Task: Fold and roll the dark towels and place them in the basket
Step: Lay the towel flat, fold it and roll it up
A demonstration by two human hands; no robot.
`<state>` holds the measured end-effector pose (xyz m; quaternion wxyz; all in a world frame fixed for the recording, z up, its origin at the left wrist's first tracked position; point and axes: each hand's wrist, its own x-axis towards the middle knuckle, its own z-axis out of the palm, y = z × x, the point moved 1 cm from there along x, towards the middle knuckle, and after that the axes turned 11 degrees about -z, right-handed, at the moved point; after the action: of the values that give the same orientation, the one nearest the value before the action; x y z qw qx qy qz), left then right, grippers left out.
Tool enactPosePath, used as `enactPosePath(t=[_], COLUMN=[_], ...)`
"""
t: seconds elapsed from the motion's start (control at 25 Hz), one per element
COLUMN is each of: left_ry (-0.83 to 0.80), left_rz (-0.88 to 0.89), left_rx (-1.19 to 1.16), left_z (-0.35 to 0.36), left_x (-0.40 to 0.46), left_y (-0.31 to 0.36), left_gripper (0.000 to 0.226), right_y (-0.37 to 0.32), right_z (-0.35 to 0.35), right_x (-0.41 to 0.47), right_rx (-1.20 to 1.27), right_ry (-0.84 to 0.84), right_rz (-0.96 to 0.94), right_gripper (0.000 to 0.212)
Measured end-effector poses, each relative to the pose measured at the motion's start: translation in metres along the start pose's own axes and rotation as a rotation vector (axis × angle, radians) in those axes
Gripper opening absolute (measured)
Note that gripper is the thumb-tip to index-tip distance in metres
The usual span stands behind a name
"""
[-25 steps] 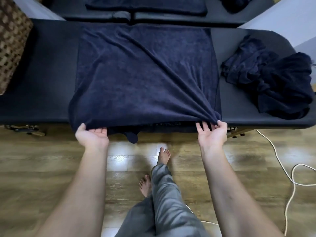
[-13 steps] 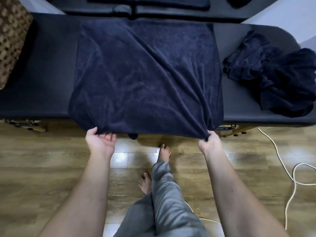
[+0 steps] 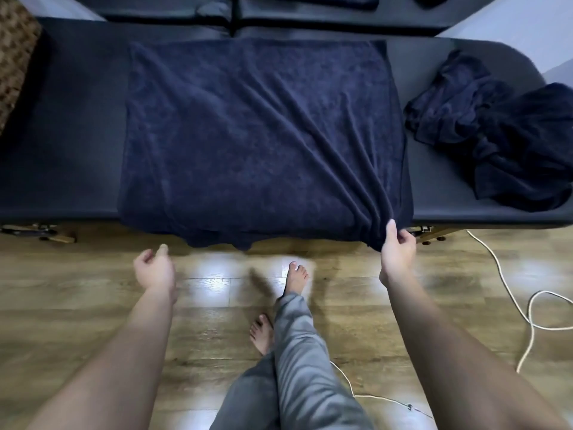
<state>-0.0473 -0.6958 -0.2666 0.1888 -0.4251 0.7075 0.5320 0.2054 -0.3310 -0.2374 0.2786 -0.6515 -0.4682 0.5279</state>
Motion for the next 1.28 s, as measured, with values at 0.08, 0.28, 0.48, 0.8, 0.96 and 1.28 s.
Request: enactPosePath(t=[0.08,0.28,0.48,0.8,0.96,1.28], left_ry=[0.055,0.015,-0.120,-0.129,-0.278,-0.424], left_rz=[0.169,0.188,0.113,0.047,-0.094,0.316], left_rx=[0.045,0.068,0.163,0.076,-0.074,-0.135], left_z=[0.004,0.011,0.003,-0.032,-0.048,-0.017], left_x=[-0.007,-0.009,-0.010,-0.027,-0.033,-0.093], left_y=[0.028,0.079,0.067,0.078,0.118,0.227], left_gripper=[0.061,0.084,0.055,0.038,0.032,0.036], right_y=[0.000,-0.006,-0.009,-0.062,-0.097,-0.180], right_z=[0.005,0.003,-0.005,-0.042,-0.053,-0.016], right_x=[-0.003,0.013,0.012,0.021,0.023,0.014], right_rx=[0.006,-0.199,-0.113,0.046,0.139,0.313], right_ry=[-0.045,-0.009,-0.146,-0.070,-0.175,-0.233], right_rz=[-0.054,-0.102,-0.140,-0.098,-0.089,-0.196], right_gripper=[0.087,0.090,0.018,0.025,0.012,0.043])
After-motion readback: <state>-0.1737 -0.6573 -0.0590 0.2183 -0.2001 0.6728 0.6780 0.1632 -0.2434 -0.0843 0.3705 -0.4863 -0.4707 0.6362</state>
